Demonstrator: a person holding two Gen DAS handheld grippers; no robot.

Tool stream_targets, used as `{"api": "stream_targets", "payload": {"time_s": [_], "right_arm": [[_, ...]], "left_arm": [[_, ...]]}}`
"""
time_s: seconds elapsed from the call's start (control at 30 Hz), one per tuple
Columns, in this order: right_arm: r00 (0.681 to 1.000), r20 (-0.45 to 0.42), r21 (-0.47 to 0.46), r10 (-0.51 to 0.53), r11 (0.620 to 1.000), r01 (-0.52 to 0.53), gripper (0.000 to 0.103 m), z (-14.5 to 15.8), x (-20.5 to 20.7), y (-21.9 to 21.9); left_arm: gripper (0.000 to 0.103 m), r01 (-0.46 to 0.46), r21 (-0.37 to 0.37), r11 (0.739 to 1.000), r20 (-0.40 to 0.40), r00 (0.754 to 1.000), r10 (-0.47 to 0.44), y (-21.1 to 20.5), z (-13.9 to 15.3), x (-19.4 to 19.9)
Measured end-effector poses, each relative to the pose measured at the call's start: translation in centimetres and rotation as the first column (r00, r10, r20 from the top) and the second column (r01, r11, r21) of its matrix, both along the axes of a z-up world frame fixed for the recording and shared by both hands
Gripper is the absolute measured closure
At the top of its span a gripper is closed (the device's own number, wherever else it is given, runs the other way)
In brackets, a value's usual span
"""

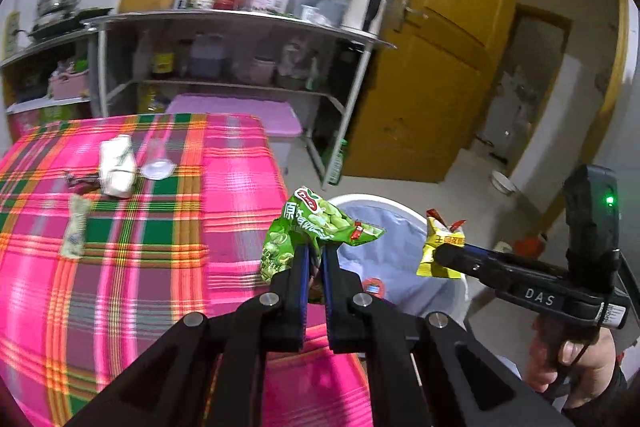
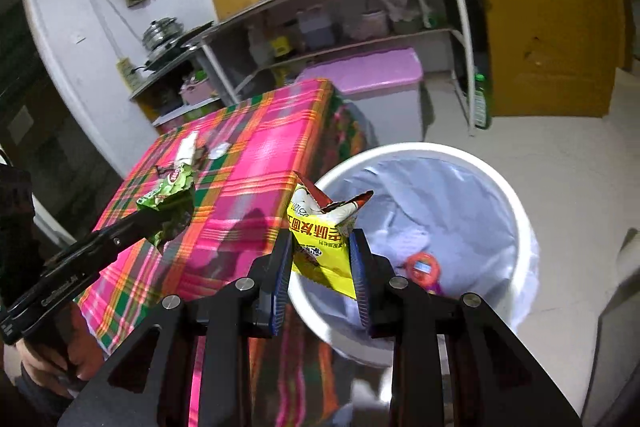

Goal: Collect trash
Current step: 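Carry both snack bags over the bin and open both tools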

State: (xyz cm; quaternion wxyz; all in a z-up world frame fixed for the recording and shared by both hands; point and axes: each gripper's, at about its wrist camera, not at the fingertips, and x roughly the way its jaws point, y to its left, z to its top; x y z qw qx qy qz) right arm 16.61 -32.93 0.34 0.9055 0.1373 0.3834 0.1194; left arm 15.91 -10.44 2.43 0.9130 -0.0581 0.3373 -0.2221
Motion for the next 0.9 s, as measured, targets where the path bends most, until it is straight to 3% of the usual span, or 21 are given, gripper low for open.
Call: {"api": "stream_targets", "payload": {"time_s": [0.53,0.63,0.7,0.77,0.9], "right_arm": [[0.993,-0.093,-0.001,-0.067,0.998,0.067,0.073,-3.3,0.9,-4.0],[0.992,-0.102,-0.003,-0.077,0.997,0.077,0.065,-3.6,1.0,-4.4],[0.991,-0.101,-0.005,-0.086,0.996,0.086,0.052,-3.7,0.9,-4.6],[0.991,-0.102,0.000,-0.089,0.996,0.089,0.052,-3.7,0.9,-4.7],[0.992,-0.088,-0.005,-0.085,0.996,0.085,0.052,-3.2,0.5,-4.7]], "left_arm": [[0.096,0.133,0.022,0.991,-0.110,0.985,-0.130,-6.4,-3.9,3.5],[0.096,0.147,0.027,0.989,-0.127,0.982,-0.142,-7.2,-4.5,4.0],[0.094,0.157,0.026,0.987,-0.135,0.979,-0.152,-7.5,-4.7,4.3],[0.086,0.157,0.020,0.987,-0.150,0.977,-0.153,-7.6,-5.0,4.6],[0.084,0.153,0.001,0.988,-0.151,0.977,-0.151,-7.2,-4.9,4.3]]}}
